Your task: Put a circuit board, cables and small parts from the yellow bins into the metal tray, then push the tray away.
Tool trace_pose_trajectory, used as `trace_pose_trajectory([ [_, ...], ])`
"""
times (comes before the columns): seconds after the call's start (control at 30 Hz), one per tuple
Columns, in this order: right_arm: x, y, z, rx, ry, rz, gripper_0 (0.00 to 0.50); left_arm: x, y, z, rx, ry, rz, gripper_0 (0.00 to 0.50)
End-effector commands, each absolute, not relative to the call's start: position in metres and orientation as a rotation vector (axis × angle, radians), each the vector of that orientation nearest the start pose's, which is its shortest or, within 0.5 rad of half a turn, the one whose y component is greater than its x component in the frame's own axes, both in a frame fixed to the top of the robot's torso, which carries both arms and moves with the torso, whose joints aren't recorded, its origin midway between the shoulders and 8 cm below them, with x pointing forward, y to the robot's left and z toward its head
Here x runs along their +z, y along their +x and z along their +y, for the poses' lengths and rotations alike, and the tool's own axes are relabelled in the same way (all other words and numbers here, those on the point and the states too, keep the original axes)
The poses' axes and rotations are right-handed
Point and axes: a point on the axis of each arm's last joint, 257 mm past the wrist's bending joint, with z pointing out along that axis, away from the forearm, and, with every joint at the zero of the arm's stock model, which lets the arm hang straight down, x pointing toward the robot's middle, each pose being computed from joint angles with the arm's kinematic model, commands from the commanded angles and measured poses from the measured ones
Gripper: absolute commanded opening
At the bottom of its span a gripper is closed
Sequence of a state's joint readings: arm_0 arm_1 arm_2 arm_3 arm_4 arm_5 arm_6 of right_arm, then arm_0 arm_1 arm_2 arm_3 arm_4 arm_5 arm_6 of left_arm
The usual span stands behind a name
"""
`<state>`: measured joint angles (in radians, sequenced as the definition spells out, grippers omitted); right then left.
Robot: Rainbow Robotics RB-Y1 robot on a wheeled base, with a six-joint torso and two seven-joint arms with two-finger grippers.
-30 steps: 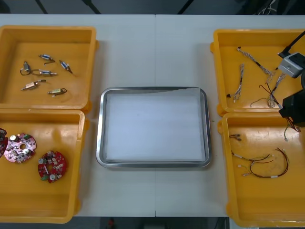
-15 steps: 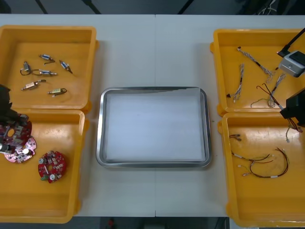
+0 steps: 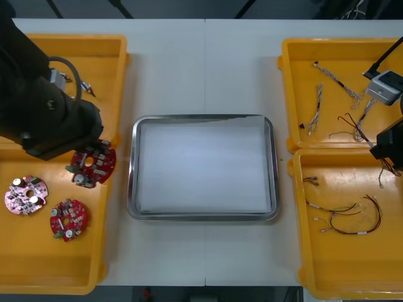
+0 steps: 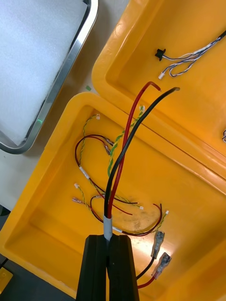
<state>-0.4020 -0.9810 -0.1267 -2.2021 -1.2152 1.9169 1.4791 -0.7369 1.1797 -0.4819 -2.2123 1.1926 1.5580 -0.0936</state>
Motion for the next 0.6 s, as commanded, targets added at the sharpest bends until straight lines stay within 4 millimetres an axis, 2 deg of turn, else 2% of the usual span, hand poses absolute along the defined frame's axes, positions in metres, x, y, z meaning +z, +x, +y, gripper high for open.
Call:
trace_pose_trajectory([
  [0.03,-0.099,0.373,-0.296,-0.068,-0.859,2.570,0.000,-0.129,0.406,0.164,-0.352,-0.550,2.610,0.000],
  [0.33,-0.099,0.373,-0.296,-0.068,-0.859,2.570,0.000,-0.160,0.420,0.116,-0.320,-0.483,2.573,0.000],
  [0.47,-0.099,0.373,-0.296,-0.068,-0.859,2.570,0.000,-0.176,0.426,0.103,-0.297,-0.474,2.559,0.000],
  [0.6,-0.099,0.373,-0.296,-0.068,-0.859,2.570,0.000,-0.189,0.433,0.097,-0.268,-0.479,2.546,0.001],
])
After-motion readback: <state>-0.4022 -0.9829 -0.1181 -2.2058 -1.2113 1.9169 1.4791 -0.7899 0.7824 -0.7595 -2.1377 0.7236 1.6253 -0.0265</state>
